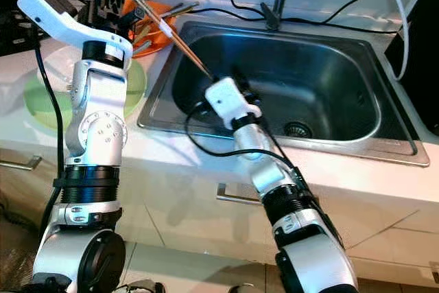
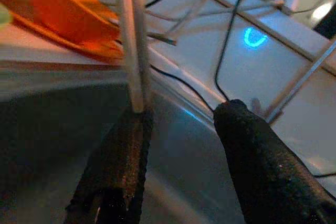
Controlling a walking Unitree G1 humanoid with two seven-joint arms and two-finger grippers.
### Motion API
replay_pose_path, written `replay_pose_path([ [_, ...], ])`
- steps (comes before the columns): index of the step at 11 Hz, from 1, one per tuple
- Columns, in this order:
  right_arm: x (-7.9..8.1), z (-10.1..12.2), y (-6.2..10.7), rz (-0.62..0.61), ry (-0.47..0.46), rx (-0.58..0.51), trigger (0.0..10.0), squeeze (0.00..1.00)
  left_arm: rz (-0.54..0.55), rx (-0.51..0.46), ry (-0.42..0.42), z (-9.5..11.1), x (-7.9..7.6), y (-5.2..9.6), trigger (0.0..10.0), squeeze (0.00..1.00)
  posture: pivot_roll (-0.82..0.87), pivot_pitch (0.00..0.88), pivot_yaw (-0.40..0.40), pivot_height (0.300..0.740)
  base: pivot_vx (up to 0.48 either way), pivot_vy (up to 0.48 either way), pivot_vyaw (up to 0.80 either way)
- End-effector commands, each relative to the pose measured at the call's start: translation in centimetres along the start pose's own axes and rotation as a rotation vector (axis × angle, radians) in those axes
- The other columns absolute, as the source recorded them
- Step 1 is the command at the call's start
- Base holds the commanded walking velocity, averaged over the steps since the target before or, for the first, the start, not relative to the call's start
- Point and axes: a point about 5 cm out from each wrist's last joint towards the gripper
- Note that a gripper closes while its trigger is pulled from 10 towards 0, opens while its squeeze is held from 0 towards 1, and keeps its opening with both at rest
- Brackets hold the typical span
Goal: Kitchen organization
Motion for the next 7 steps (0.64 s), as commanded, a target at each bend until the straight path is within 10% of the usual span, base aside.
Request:
replay_pose_path([
  [1,0.17,0.90,-0.13,0.017,-0.012,-0.050,10.0,0.00,0.007,0.004,0.038,-0.69,-0.21,0.32,10.0,0.00,0.03,0.037,-0.008,0.740,0.000,0.000,0.00],
  [7,0.56,1.71,-0.29,0.038,-0.024,-0.088,10.0,0.00,0.043,0.010,0.125,-1.46,0.46,0.84,10.0,0.00,0.03,0.037,-0.010,0.740,0.000,0.000,0.00],
])
Point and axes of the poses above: a point about 5 cm out from each wrist's last joint towards the gripper, its own y axis pointing back from the gripper into the wrist, its own z axis along the axis of the wrist's last joint, x = y × z, and after that the axes turned 6 degrees about y, right-handed
